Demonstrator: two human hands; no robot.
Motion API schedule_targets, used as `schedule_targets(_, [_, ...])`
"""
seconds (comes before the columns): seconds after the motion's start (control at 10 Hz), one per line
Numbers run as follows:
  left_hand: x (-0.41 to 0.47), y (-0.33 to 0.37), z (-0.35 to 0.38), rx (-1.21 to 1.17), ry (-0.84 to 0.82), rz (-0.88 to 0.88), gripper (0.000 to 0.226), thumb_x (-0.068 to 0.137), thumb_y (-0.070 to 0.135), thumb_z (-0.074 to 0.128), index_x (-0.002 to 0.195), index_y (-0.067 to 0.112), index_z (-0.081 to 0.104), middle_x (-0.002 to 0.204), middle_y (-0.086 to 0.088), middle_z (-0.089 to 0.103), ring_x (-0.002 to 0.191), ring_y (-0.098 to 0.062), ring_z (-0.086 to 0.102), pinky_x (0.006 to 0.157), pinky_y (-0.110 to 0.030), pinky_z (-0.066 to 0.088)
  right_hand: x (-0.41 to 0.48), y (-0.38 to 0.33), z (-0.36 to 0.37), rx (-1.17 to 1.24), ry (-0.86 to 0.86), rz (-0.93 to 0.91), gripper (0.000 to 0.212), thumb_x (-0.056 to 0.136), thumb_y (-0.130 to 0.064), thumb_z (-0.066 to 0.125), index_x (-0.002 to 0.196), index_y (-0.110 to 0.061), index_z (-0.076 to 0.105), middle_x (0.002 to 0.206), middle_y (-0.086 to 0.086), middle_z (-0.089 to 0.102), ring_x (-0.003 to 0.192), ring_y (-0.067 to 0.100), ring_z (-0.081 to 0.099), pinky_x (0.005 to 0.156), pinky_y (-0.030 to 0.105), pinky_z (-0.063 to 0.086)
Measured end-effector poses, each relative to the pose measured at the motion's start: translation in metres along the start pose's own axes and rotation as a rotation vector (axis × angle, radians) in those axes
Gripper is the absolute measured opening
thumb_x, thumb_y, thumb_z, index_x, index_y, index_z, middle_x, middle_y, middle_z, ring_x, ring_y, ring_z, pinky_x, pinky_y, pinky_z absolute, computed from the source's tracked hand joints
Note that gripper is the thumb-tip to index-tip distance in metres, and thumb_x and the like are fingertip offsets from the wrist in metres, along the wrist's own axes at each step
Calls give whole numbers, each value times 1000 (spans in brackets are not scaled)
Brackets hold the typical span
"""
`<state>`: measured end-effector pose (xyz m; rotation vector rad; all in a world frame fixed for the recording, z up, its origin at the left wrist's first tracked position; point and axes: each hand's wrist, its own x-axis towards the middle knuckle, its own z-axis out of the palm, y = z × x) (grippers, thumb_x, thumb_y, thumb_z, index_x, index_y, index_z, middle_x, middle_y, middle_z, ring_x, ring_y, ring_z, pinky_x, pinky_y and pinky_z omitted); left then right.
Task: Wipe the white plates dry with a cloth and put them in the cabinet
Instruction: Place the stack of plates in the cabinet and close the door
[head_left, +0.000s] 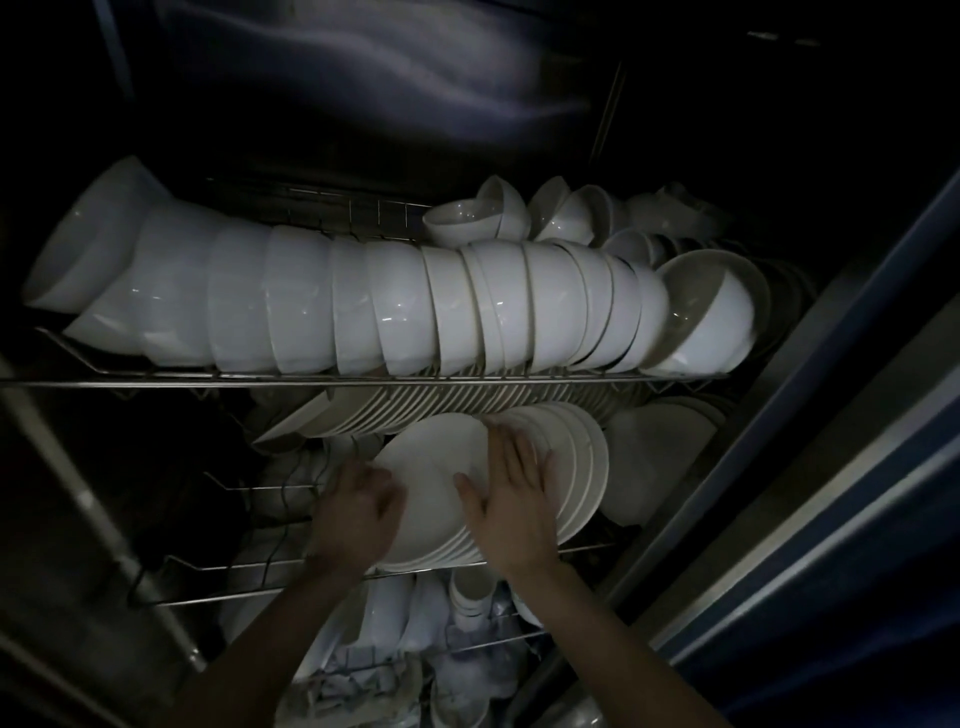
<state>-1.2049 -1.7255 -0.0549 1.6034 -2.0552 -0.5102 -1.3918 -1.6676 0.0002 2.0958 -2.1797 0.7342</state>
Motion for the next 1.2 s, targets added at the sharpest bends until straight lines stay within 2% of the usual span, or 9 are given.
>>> schedule_targets(0.1, [-15, -7, -13, -70, -128, 197, 41, 78, 44, 67, 116, 30, 62, 120, -15, 69, 111, -38, 65, 90, -48, 55, -17, 4, 0, -74, -21, -61, 80, 98, -65, 13, 159, -14, 18, 167, 4, 16, 155, 20, 1, 122, 42, -16])
schedule_targets(0.2, [-25, -17, -31, -171, -320, 116, 63, 80, 45, 77, 133, 51, 42, 159, -4, 32, 146, -21, 31, 108, -32, 40, -23, 6, 0, -158, -37, -131, 78, 97, -65, 15, 155, -16, 33, 164, 7, 24, 154, 28, 5, 122, 51, -11])
schedule_targets(0.3, [-29, -27, -30, -229, -435, 8, 82, 80, 42, 78, 147, 47, 31, 166, -1, 3, 151, -11, 2, 109, -21, 30, -24, 0, 0, -196, -33, -145, 70, 97, -62, 27, 145, -17, 52, 155, 9, 43, 148, 44, 23, 119, 65, 7])
schedule_targets(0.4, [-30, -26, -37, -153, -405, 21, 100, 78, 40, 81, 154, 37, 17, 165, -7, 0, 152, -14, -5, 118, -23, 13, -24, -4, 1, -255, -33, -138, 67, 96, -62, 32, 139, -19, 59, 147, 9, 54, 142, 48, 33, 114, 71, 15])
schedule_targets(0.6, [-33, -23, -37, -46, -355, 62, 108, 73, 43, 85, 155, 33, 16, 165, -8, 5, 153, -18, 0, 117, -21, 12, -27, -3, -3, -245, -52, -147, 66, 95, -61, 30, 138, -20, 60, 146, 10, 55, 141, 47, 36, 113, 70, 16])
schedule_targets(0.7, [-38, -22, -37, -106, -253, 71, 102, 66, 38, 90, 151, 28, 34, 163, -4, 18, 151, -14, 12, 114, -18, 15, -28, 3, -8, -197, -46, -177, 65, 96, -59, 31, 138, -18, 60, 149, 13, 50, 144, 43, 33, 115, 68, 19])
schedule_targets(0.9, [-50, -18, -40, -63, -124, 72, 91, 62, 46, 91, 140, 22, 53, 143, 1, 50, 131, -15, 49, 107, -21, 35, -40, 14, -11, -178, -96, -158, 60, 101, -54, 41, 153, -22, 39, 165, 14, 14, 154, 34, 1, 121, 54, -7])
schedule_targets(1.0, [-56, -13, -43, -51, -152, 51, 88, 67, 46, 88, 143, 20, 50, 145, 1, 50, 132, -15, 49, 107, -22, 35, -49, 15, -15, -180, -144, -163, 60, 103, -53, 37, 156, -26, 29, 167, 9, 4, 154, 29, -8, 121, 47, -13])
schedule_targets(1.2, [-72, -13, -47, -40, -136, 137, 82, 72, 32, 88, 142, 11, 50, 142, -10, 54, 132, -24, 49, 109, -26, 33, -69, 21, -27, -130, -200, -189, 61, 103, -52, 37, 157, -26, 26, 168, 5, 3, 155, 23, -4, 121, 40, -12])
